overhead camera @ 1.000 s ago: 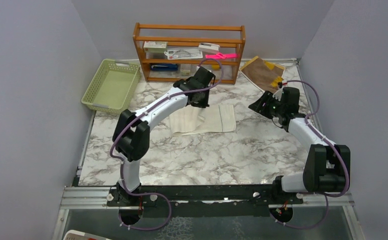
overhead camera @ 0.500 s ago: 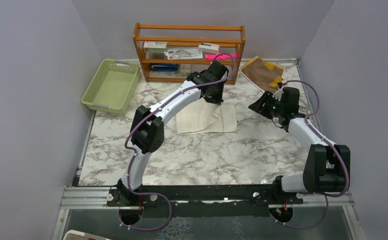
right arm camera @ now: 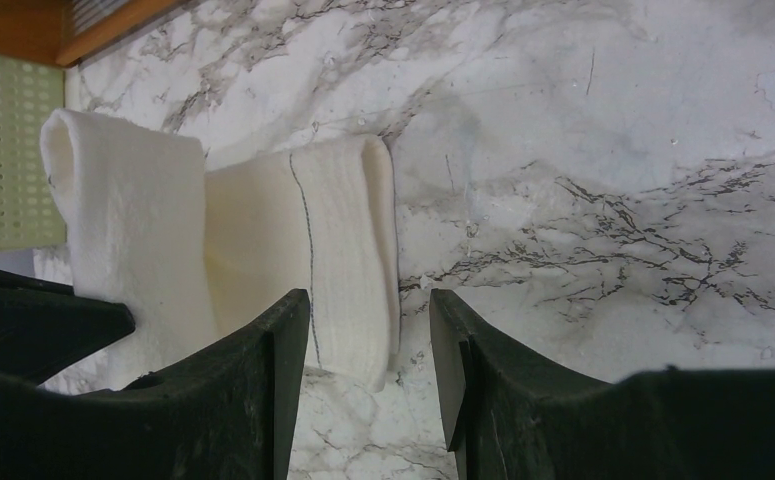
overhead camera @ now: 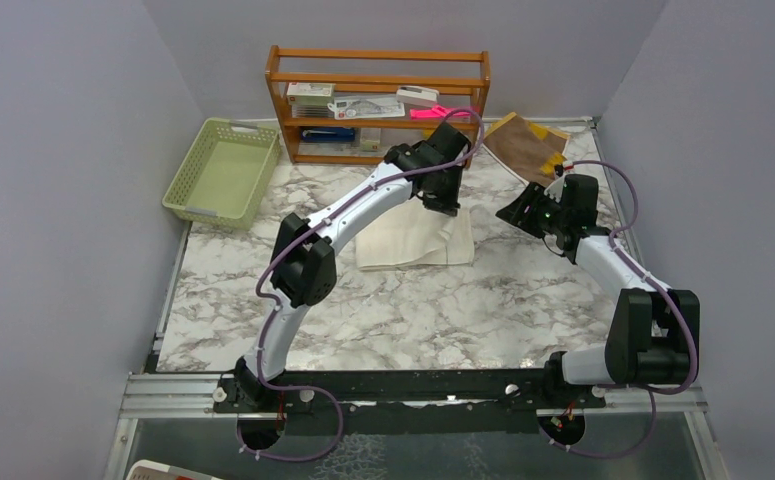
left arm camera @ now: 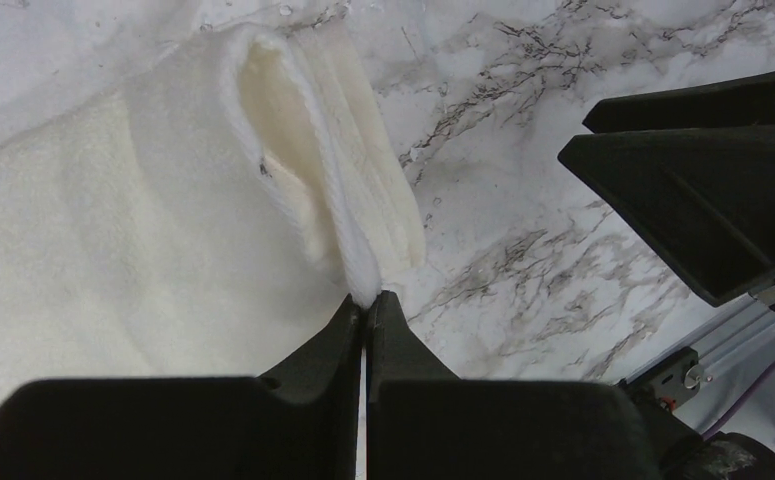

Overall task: Roll the towels
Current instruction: Roll the towel at the center of the board.

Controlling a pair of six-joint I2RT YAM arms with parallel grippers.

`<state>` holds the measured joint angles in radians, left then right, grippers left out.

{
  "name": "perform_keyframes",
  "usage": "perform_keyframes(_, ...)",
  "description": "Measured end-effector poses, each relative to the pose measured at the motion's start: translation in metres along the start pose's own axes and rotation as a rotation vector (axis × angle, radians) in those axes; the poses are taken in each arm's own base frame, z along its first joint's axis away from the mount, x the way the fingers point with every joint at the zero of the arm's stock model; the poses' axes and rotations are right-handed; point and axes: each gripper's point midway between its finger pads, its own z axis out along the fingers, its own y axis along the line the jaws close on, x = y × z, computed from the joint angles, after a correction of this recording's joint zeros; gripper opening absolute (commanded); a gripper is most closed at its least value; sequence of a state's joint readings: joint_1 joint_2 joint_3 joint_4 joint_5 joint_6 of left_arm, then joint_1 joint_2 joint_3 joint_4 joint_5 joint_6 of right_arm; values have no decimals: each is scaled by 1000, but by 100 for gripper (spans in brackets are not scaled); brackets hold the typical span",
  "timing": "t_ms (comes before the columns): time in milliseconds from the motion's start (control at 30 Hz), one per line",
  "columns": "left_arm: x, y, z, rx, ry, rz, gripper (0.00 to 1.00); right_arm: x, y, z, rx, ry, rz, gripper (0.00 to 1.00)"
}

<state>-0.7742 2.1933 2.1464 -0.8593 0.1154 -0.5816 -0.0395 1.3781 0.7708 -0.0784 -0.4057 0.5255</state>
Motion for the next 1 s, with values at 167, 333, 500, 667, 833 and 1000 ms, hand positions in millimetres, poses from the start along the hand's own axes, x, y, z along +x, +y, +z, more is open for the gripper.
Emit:
perform_keyframes(167, -1, -2, 12, 2, 5, -2, 0, 0, 0, 0, 0, 0, -1, 49)
perform_keyframes(333, 11, 9, 40, -31, 52, -11, 1, 0, 0, 0, 0, 0, -7, 49)
perform_keyframes(500, 25, 21, 64, -60, 95, -23, 21, -2, 3, -4, -5, -9, -13, 50)
perform_keyframes(667, 21, 18, 70, -44, 80, -31, 40, -1, 2, -4, -2, -5, -19, 52)
perform_keyframes(833, 8, 12, 64, -6, 27, -27, 67, 0, 0, -5, 1, 1, -43, 50)
perform_keyframes(1000, -17, 8, 18, 57, -76, -9, 44, 1, 14, -4, -17, 2, -104, 49)
